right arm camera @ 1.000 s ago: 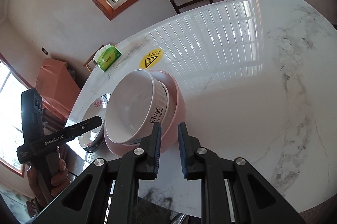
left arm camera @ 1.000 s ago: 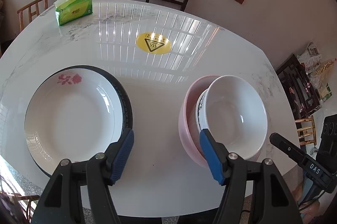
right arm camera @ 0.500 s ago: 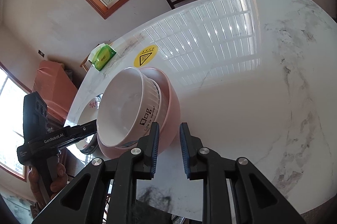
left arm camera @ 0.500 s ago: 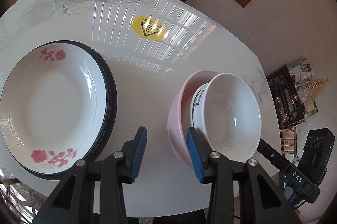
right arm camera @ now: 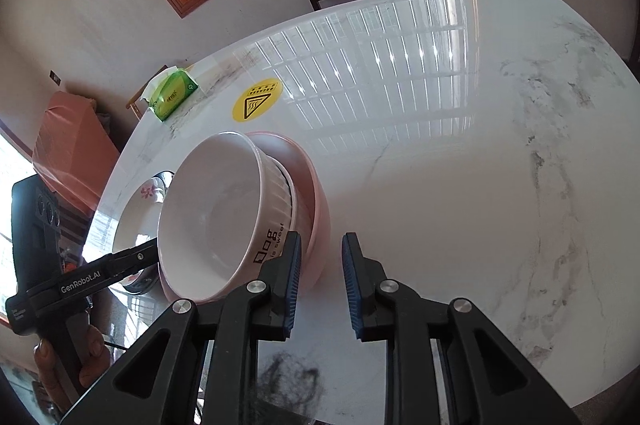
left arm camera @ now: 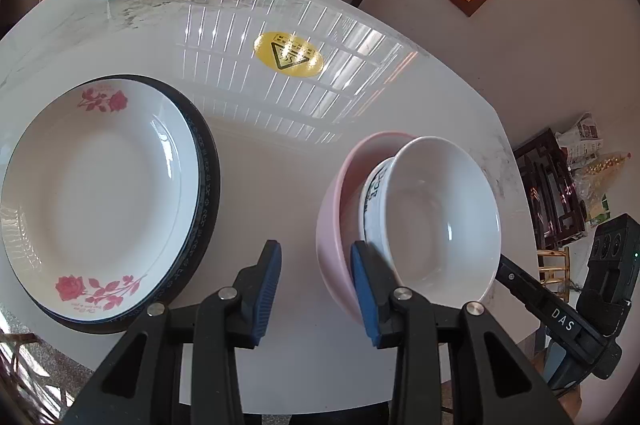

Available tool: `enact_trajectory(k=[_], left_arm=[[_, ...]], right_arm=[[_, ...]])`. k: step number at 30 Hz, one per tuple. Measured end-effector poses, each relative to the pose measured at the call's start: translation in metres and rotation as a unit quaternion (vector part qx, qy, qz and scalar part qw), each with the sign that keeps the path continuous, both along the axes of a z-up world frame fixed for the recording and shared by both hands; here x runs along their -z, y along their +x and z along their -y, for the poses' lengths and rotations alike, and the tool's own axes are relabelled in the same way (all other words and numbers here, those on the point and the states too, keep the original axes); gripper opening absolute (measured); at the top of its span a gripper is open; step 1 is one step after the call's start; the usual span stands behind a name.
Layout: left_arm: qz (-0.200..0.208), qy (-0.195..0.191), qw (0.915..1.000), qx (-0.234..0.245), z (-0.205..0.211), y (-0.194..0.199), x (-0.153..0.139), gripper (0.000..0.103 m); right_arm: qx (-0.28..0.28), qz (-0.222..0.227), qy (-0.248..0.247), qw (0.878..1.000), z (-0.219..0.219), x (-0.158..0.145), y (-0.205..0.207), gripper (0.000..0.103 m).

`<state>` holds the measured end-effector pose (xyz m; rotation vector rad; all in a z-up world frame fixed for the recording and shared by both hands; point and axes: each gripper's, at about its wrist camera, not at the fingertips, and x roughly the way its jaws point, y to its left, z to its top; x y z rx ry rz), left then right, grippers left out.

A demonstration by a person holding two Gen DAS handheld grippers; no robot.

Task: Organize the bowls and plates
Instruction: 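Close both tools on the rim of the pink bowl holding the nested bowls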

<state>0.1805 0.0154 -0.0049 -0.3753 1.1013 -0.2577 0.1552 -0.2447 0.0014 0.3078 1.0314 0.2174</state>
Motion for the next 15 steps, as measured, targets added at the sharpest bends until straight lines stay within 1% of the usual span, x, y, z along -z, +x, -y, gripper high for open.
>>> enact_trajectory(k=[4,6,9,11,13,15], left_arm=[[-0.008,-0.003,1.0000,-0.002,-0.001,0.004,0.001,0.036],[-0.009,0.001,0.9999,-0.005,0.000,0.004,0.002,0.036],[-0.006,0.004,0.9999,-0.012,0.000,0.005,0.002,0.036],[-0.006,-0.004,0.9998,-0.020,-0.001,0.004,0.004,0.035],[0.000,-0.020,0.9997,-0.017,-0.001,0.002,0.004,0.026],[0.010,-0.025,0.9996,-0.012,0.003,0.000,0.002,0.013]], right_arm=[[0.002,-0.010,-0.014,1.000,-0.003,0.003,0.010,0.021],[0.002,-0.015,-0.013,1.000,-0.003,0.006,0.014,0.021],[0.001,-0.009,-0.027,1.000,-0.006,0.009,0.014,0.021],[-0.001,-0.005,-0.032,0.999,-0.006,0.008,0.013,0.021],[-0.001,-0.004,-0.029,1.000,-0.005,0.008,0.012,0.018],[-0.007,0.003,-0.034,0.999,-0.008,0.007,0.010,0.011]])
